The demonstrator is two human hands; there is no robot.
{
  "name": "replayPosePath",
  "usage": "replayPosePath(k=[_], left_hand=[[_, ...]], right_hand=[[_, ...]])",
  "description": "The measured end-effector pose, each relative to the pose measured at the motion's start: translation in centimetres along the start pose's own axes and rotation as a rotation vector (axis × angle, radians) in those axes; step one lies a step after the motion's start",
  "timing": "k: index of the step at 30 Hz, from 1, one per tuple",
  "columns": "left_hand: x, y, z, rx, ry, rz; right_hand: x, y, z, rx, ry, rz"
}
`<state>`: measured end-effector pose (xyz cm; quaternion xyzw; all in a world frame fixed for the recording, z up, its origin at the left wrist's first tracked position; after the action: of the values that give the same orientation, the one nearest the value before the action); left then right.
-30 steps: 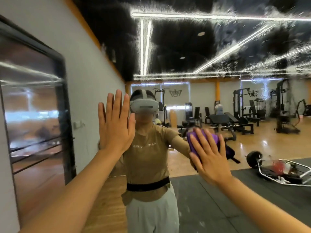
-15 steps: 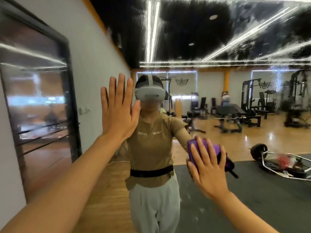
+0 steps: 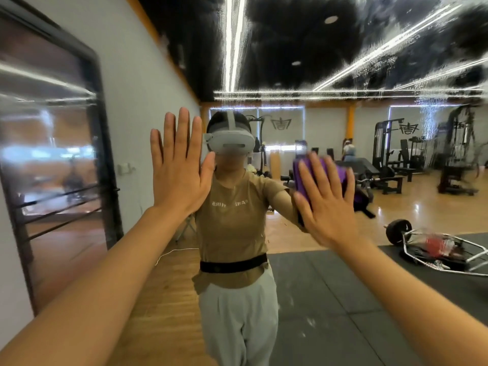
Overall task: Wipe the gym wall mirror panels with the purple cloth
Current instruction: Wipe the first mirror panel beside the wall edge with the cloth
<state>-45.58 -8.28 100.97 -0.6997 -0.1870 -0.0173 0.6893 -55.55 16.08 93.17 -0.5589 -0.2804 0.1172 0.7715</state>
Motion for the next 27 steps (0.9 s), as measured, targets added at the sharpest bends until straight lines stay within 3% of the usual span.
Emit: replayPosePath(k=[4,7,11,17,23,27], left_hand=[[0.0,0.1,0.0,-0.001,0.002,0.008],[0.1,0.1,0.0,-0.001,0.003,0.013],[0.0,0.2,0.0,-0.005,0.010,0.033],[0.1,0.3,0.0,-0.011,0.015,0.043],[0.0,0.2,-0.1,-0.014,0.002,0.017],[0.0,0.2,-0.1,-0.008,-0.003,-0.002]], right_hand=[[2.0,-6.9,1.6,-0.121,-0.068,0.060],[1.9,-5.5,0.4,-0.118,-0.038,0.096],[-0.9,2.8,-3.3,0.068,0.052,0.068],[-4.6,13.3,-6.7,0.382,0.183,-0.097],[-3.2,8.8,-5.5,0.580,0.178,-0.136],[0.3,-1.5,-2.5,0.471,0.134,-0.085]])
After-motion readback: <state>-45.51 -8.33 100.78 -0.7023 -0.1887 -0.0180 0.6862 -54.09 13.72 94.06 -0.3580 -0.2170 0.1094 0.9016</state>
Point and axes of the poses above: each hand's wrist, its own y-axis away from the middle knuckle, its own x-axis out of the back of the hand, z = x × y, the point moved 8 cm from there along -y, towards the middle knuckle, and after that the axes turned 4 degrees about x, right-handed, at the moved point
